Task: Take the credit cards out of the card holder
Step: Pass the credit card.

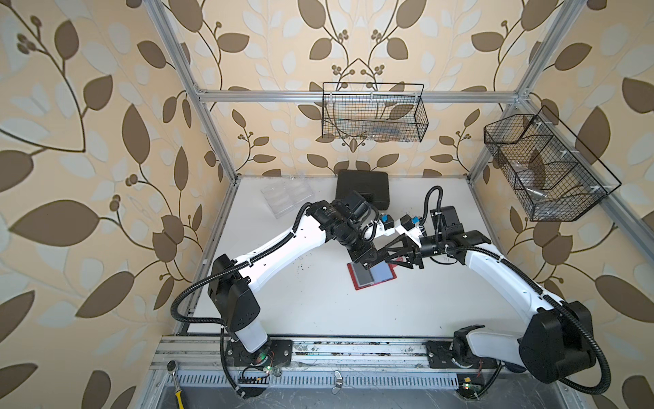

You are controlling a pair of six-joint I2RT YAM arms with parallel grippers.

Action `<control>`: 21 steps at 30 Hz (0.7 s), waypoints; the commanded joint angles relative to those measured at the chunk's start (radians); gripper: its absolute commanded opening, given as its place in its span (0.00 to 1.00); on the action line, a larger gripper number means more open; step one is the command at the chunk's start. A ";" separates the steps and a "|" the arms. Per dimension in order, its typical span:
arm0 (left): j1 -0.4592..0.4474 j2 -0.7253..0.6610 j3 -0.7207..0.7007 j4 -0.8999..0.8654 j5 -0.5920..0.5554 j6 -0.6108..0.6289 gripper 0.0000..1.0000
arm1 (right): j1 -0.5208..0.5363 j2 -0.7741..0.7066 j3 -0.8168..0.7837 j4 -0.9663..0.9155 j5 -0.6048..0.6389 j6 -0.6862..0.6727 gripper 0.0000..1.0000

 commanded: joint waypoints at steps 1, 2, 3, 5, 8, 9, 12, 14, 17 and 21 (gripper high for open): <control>-0.005 -0.047 -0.002 0.025 0.036 0.036 0.00 | -0.001 0.020 -0.006 -0.012 -0.038 -0.017 0.46; -0.006 -0.048 -0.001 0.027 0.039 0.038 0.00 | 0.002 0.025 -0.006 -0.010 -0.040 -0.016 0.46; -0.008 -0.048 -0.002 0.031 0.040 0.036 0.00 | 0.004 0.028 -0.004 -0.009 -0.041 -0.014 0.45; -0.009 -0.049 -0.001 0.033 0.046 0.039 0.00 | 0.009 0.036 0.002 -0.010 -0.042 -0.014 0.44; -0.012 -0.050 -0.002 0.036 0.053 0.044 0.00 | 0.001 0.043 0.007 -0.004 -0.048 -0.009 0.44; -0.012 -0.051 -0.005 0.036 0.054 0.045 0.00 | -0.006 0.043 0.006 0.004 -0.053 -0.002 0.44; -0.012 -0.054 -0.010 0.037 0.052 0.051 0.00 | -0.009 0.046 0.018 -0.005 -0.065 -0.007 0.41; -0.012 -0.058 -0.019 0.045 0.054 0.054 0.00 | -0.003 0.051 0.029 -0.015 -0.070 -0.015 0.39; -0.012 -0.060 -0.026 0.051 0.060 0.066 0.00 | 0.003 0.060 0.037 -0.037 -0.091 -0.034 0.36; -0.012 -0.060 -0.035 0.053 0.061 0.079 0.00 | 0.006 0.063 0.039 -0.053 -0.103 -0.044 0.31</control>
